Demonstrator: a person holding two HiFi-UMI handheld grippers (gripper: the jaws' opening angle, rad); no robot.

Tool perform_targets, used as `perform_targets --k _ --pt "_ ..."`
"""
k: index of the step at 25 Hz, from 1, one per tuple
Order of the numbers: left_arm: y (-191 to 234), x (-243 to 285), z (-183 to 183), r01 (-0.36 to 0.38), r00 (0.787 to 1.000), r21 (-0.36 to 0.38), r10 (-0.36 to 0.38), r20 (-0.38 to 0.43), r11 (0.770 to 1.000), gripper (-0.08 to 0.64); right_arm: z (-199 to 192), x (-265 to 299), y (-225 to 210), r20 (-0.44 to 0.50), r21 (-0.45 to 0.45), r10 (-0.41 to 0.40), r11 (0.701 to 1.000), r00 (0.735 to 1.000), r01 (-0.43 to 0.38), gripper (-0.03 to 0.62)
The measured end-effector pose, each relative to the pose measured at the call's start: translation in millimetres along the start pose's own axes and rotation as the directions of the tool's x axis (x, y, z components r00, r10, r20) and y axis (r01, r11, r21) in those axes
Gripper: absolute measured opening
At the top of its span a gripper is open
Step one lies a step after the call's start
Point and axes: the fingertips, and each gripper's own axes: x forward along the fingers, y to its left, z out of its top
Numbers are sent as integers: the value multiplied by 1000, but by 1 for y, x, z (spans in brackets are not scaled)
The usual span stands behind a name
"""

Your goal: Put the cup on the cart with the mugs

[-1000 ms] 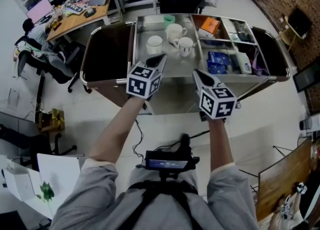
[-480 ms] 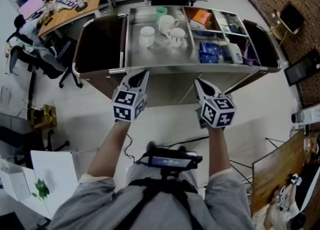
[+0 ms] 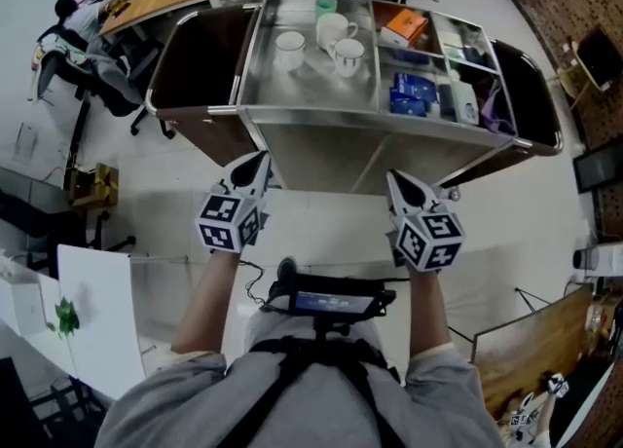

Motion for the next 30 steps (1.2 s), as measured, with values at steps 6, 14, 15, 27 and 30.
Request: perform_targets --k 6,14,15,27,30 --pt "-7 -20 -16 -53 998 -10 53 -19 999 0 -21 -6 -6 -25 6 19 1000 999 -19 5" --pt "-10 -45 -24 -79 997 -18 79 -12 997 0 -34 -22 -4 -28 3 16 1000 999 -16 5" --pt "-12 -47 -25 -79 997 -20 79 -8 997 0 -35 -24 -4 -27 5 17 1000 1000 -16 5" --pt "-32 -71 -40 -93 996 -45 93 -13 995 0 -45 -45 -5 -18 19 36 999 999 -36 5" --pt "-35 -77 -41 -99 995 -49 99 -14 994 0 -45 -49 -2 -20 15 45 999 999 -45 5"
